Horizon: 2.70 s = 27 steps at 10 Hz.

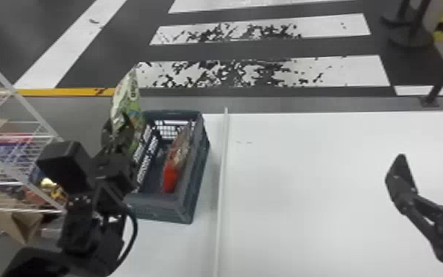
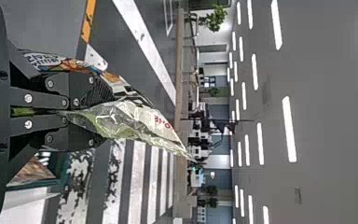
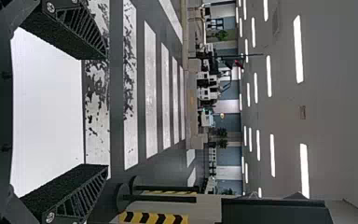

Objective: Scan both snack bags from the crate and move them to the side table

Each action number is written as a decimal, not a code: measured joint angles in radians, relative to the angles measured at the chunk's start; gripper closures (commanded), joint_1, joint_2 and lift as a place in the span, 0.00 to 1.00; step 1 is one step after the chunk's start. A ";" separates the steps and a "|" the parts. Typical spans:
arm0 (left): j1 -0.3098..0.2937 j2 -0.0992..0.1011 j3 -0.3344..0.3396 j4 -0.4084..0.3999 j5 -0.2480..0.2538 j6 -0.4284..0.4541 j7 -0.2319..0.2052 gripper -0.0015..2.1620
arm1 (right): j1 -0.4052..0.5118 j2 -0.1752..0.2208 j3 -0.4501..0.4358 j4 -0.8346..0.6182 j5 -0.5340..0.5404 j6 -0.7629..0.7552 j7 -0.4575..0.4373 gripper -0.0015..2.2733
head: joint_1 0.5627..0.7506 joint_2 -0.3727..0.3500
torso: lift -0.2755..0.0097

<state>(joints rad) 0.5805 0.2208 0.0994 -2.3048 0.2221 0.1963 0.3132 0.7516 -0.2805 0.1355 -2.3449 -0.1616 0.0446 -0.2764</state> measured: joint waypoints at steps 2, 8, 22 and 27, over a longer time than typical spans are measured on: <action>0.024 -0.001 0.000 -0.076 0.006 0.008 -0.029 0.96 | 0.000 0.001 -0.004 0.007 0.005 -0.040 -0.008 0.04 | 0.70 0.72 | 0.86; 0.032 -0.015 -0.058 -0.246 0.179 0.284 -0.303 0.96 | -0.001 0.010 -0.003 0.030 0.038 -0.117 -0.043 0.04 | 0.70 0.46 | 0.86; -0.218 -0.131 -0.145 0.220 0.423 0.600 -0.712 0.99 | 0.012 0.010 -0.008 0.050 0.050 -0.157 -0.041 0.04 | 0.70 0.13 | 0.86; -0.358 -0.205 -0.209 0.501 0.477 0.648 -0.788 0.99 | 0.015 0.001 -0.015 0.050 0.050 -0.169 -0.041 0.04 | 0.70 0.03 | 0.86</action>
<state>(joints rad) 0.2221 0.0155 -0.1098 -1.8042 0.6990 0.8442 -0.4745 0.7669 -0.2792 0.1203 -2.2949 -0.1120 -0.1247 -0.3175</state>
